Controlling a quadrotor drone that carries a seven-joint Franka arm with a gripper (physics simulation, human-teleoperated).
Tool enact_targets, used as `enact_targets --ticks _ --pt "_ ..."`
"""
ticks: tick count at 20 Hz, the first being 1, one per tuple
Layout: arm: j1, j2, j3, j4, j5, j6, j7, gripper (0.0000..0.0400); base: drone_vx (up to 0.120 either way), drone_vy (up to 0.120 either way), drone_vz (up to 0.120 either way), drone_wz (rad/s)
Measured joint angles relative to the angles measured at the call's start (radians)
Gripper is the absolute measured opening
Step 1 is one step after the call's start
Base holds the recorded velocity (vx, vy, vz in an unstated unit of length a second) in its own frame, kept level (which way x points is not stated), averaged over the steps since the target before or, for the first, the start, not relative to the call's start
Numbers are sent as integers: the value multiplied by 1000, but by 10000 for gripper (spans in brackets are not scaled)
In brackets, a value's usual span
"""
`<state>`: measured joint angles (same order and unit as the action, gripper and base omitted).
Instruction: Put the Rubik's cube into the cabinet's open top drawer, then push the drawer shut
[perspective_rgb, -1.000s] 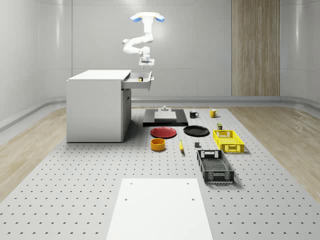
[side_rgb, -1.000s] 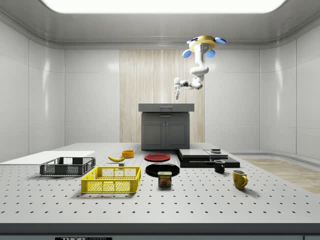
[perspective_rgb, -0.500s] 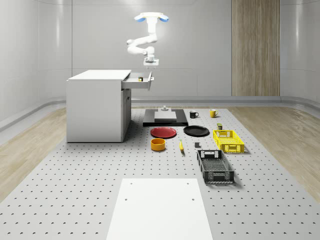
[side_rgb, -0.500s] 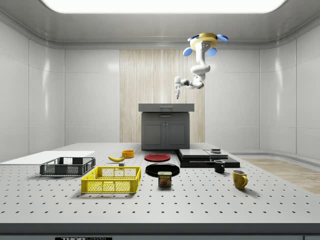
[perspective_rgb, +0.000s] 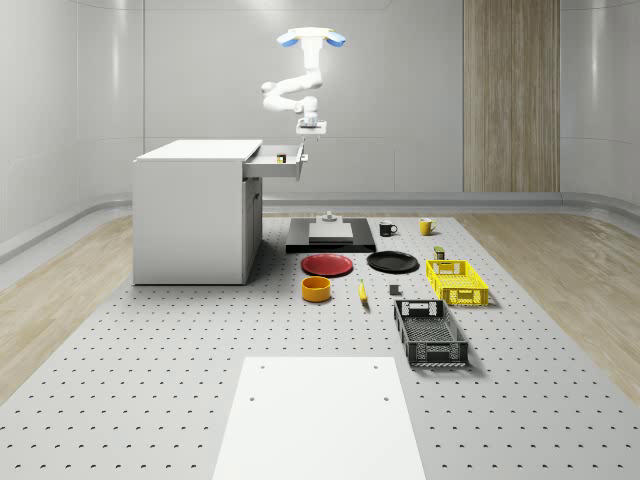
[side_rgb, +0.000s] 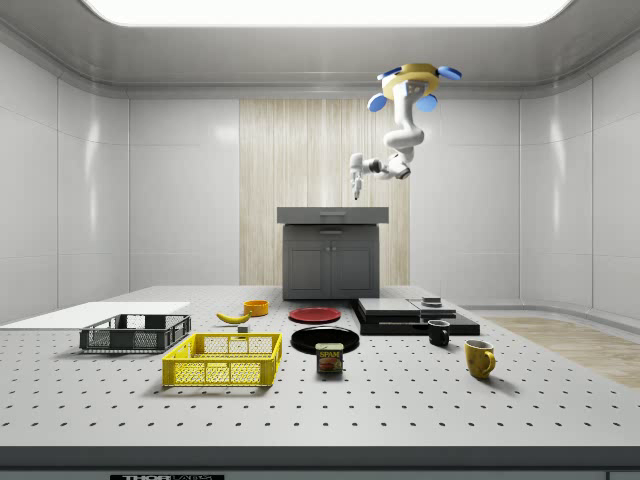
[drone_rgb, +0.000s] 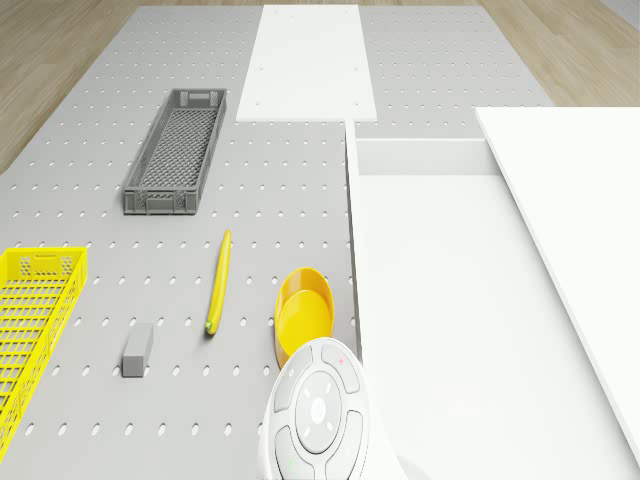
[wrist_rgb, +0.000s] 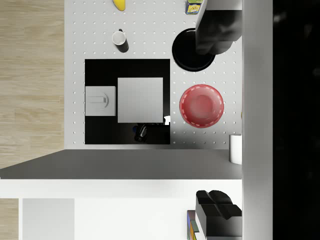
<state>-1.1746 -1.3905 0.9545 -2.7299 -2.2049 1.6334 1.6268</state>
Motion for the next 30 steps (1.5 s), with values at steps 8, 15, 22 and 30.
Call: enact_targets --ticks 8,15,22,30 --pt "5 6 -2 -1 -4 -6 -4 400 0 120 -100 0" --pt "9 11 -3 -1 -6 -11 -7 400 0 120 -120 0" --pt "-310 -66 42 4 -153 -431 324 180 0 29 -34 0" --pt "-976 70 26 360 -7 -1155 708 117 0 -50 0 0"
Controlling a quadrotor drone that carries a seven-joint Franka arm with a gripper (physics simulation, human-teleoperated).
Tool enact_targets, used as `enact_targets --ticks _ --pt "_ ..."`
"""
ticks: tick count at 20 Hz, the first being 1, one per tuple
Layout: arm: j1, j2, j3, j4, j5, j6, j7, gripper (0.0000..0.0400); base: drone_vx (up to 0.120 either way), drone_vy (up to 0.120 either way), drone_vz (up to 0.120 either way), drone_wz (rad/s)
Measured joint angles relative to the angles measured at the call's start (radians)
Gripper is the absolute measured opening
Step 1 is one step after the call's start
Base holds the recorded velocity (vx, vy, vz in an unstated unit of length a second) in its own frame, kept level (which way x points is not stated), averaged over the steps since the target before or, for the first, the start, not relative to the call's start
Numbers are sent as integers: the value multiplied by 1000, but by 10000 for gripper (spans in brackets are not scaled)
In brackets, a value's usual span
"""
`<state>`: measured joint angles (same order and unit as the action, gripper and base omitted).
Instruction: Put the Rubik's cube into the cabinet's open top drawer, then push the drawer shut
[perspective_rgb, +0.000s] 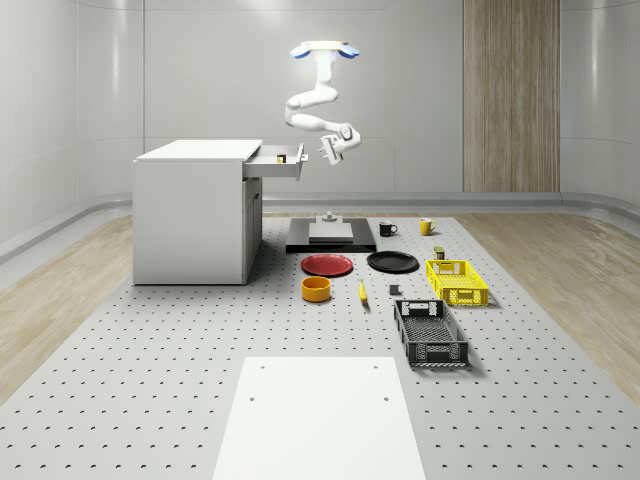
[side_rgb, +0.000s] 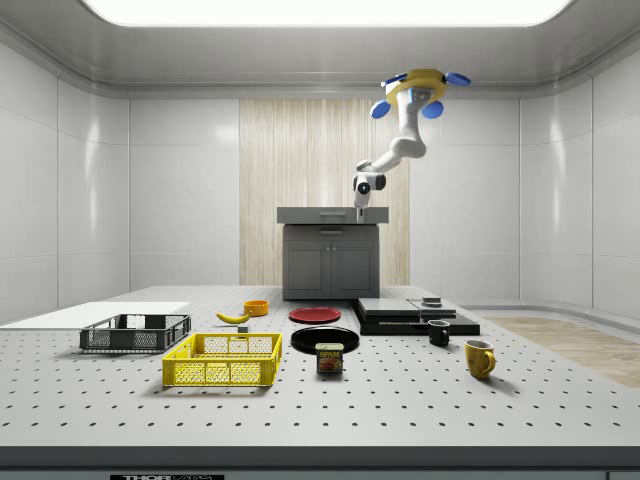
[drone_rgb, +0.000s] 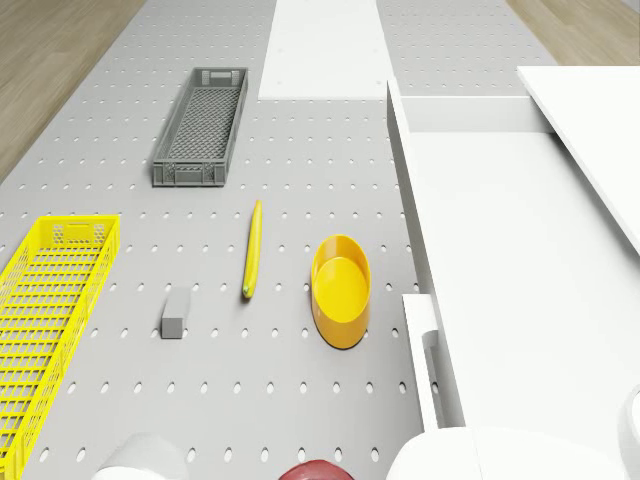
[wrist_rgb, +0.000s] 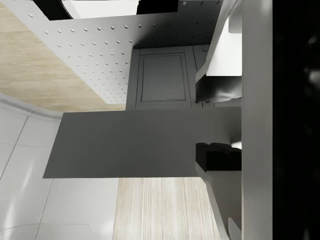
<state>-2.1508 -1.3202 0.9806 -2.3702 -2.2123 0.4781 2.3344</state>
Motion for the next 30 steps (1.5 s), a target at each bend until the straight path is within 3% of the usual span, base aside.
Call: enact_targets --ticks 2,5,11,24,25,26,27,30 --pt "-70 23 -5 59 23 -65 28 112 0 -120 0 0" --pt "-137 42 -10 120 50 -123 55 108 0 -120 0 0" --pt "-203 51 -17 178 90 -165 87 106 0 -120 0 0" --pt "-249 29 -26 210 152 -159 128 105 0 -105 0 0" --pt "-250 27 -32 207 174 -156 179 105 0 0 0 0" --pt "-256 12 -37 206 192 -143 190 106 0 0 0 0" --pt "-262 1 -47 200 230 -130 255 105 0 0 0 0" --pt "-257 -49 -62 189 230 -91 195 104 0 0 0 0"
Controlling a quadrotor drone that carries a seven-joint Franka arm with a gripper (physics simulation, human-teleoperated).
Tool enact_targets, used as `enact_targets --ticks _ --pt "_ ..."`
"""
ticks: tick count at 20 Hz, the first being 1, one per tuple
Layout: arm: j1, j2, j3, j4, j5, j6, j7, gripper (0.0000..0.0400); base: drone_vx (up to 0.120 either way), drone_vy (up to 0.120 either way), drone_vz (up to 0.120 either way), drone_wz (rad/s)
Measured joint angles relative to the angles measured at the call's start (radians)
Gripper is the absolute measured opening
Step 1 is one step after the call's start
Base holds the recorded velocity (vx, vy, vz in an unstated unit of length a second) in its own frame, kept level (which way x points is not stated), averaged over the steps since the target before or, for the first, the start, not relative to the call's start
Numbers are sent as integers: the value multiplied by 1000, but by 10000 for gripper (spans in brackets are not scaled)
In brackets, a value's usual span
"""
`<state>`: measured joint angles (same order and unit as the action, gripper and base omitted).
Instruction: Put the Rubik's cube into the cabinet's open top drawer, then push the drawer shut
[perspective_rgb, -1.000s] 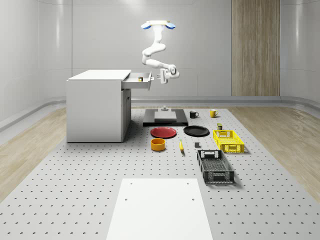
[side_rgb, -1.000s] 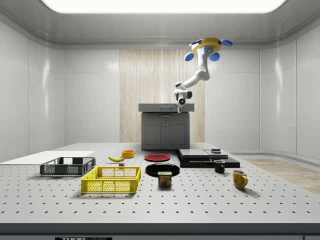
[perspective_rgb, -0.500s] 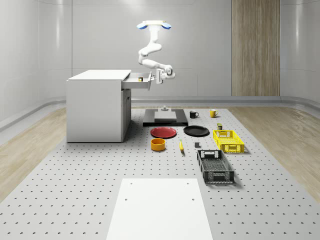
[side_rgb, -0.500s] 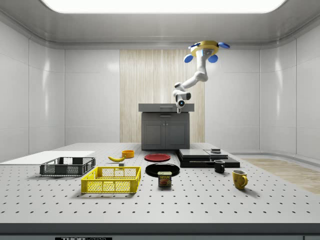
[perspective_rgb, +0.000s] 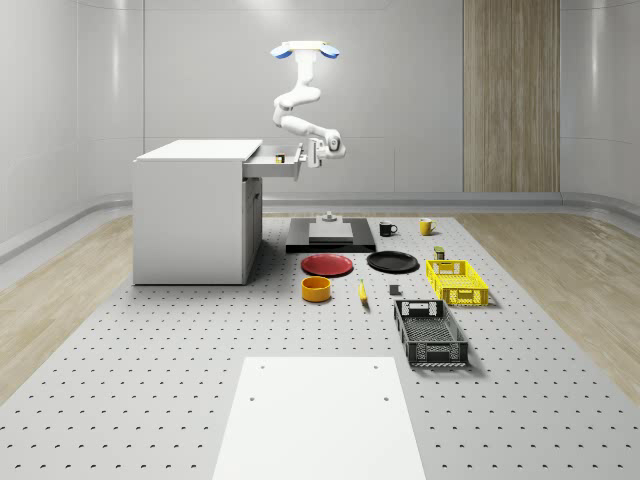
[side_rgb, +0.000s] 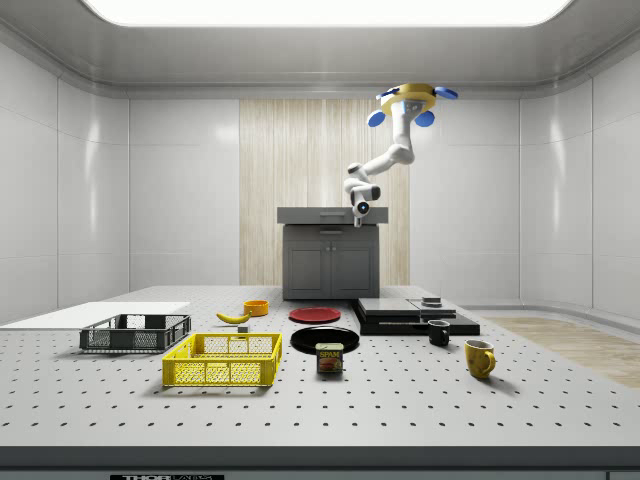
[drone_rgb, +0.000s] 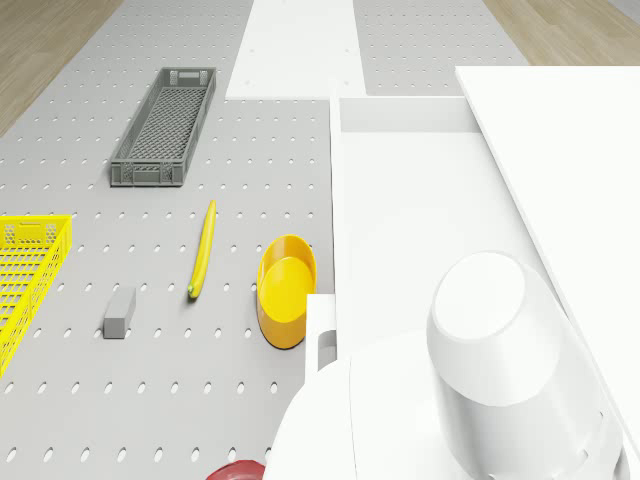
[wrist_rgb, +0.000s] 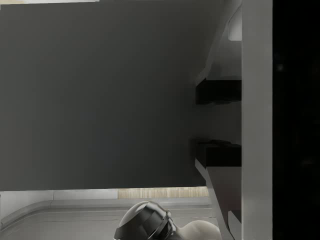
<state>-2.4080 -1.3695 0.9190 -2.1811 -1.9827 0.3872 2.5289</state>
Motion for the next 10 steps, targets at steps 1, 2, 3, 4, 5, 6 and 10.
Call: enact_targets --ticks 1,2,3,4,5,6,10 --pt "5 -13 -7 -6 -3 10 -9 104 0 0 0 0" --pt "11 -26 -14 -13 -6 20 -18 104 0 0 0 0" --pt "18 -38 -21 -20 -9 30 -26 105 0 0 0 0" --pt "25 -51 -28 -27 -13 41 -33 105 0 0 0 0" --pt "30 -57 -44 -40 1 50 22 105 0 0 0 0" --pt "28 -77 -54 -48 16 67 29 105 0 0 0 0" --pt "41 -134 -94 -81 30 121 50 105 0 0 0 0"
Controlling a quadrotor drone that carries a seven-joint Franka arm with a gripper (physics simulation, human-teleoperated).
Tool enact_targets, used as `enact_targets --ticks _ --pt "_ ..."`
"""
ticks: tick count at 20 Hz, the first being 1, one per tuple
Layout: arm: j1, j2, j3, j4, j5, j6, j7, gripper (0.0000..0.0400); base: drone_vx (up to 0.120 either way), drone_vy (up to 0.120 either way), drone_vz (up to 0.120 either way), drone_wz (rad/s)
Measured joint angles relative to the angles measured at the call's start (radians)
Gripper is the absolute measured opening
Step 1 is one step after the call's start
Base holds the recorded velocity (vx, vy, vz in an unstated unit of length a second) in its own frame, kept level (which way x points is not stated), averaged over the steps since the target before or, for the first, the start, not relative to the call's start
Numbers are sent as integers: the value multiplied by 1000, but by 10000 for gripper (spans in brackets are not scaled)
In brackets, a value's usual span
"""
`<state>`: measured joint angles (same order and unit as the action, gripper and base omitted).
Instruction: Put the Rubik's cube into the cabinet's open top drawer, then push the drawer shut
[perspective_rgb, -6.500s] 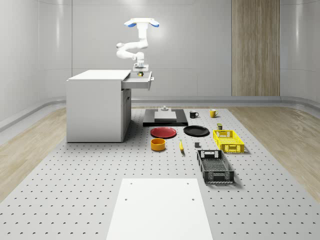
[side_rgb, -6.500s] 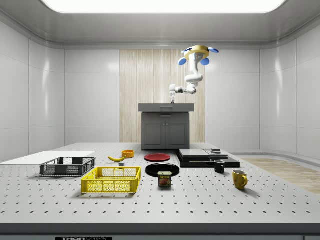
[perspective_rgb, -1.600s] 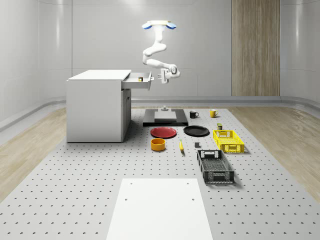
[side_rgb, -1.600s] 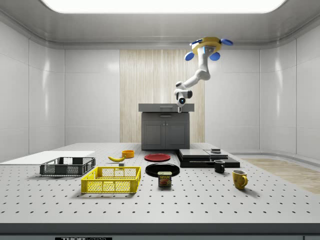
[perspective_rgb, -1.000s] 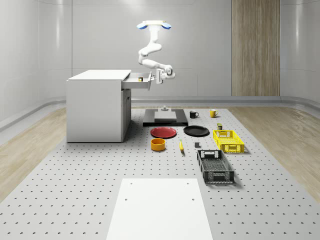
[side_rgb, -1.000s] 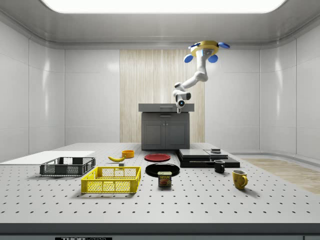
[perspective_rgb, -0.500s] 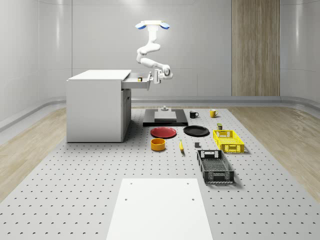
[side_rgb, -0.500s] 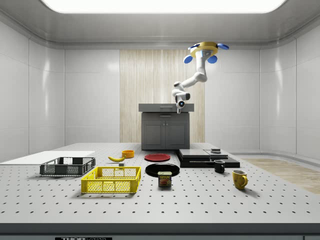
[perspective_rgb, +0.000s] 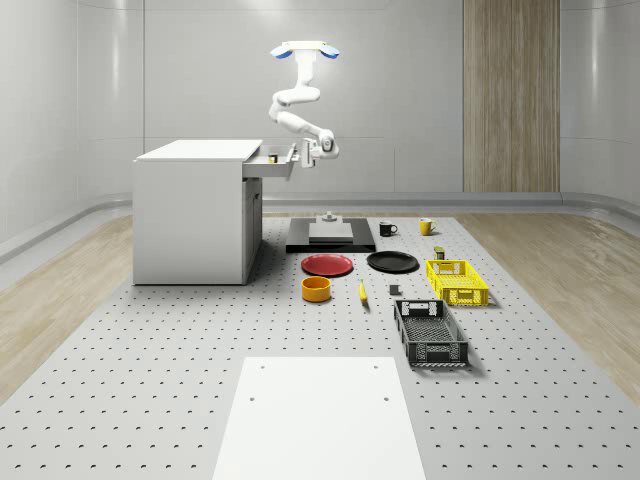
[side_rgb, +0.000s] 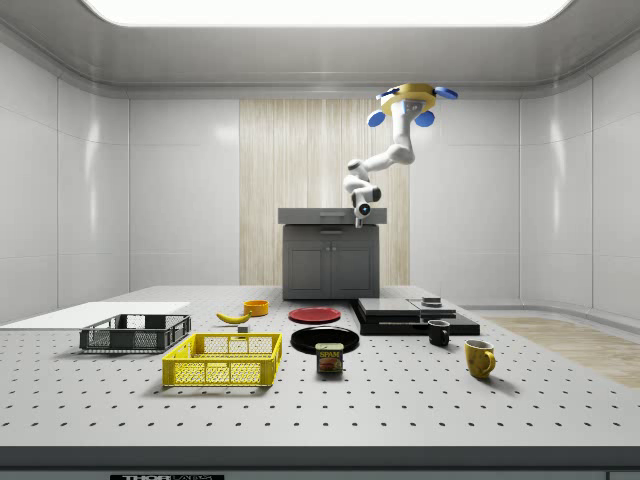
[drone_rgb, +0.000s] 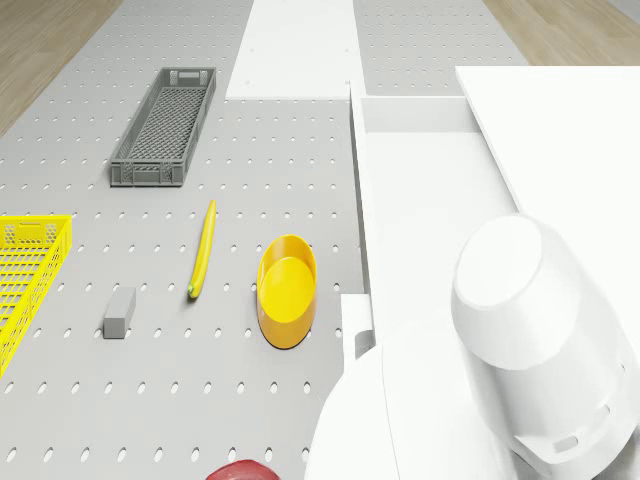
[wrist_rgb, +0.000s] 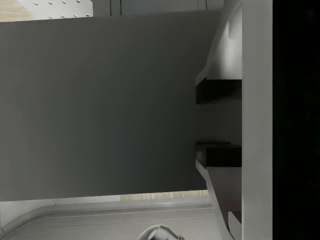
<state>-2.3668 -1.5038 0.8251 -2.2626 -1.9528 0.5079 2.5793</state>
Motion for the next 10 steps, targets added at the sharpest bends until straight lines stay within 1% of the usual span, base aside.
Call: enact_targets --ticks 2,4,7,10 --pt "14 -30 -12 -10 -21 23 -41 105 0 0 0 0" --pt "20 -50 -41 -34 -3 47 19 105 0 0 0 0" --pt "41 -94 -57 -46 -39 82 -50 105 0 0 0 0" --pt "72 -128 -73 -59 -86 109 -108 105 0 0 0 0"
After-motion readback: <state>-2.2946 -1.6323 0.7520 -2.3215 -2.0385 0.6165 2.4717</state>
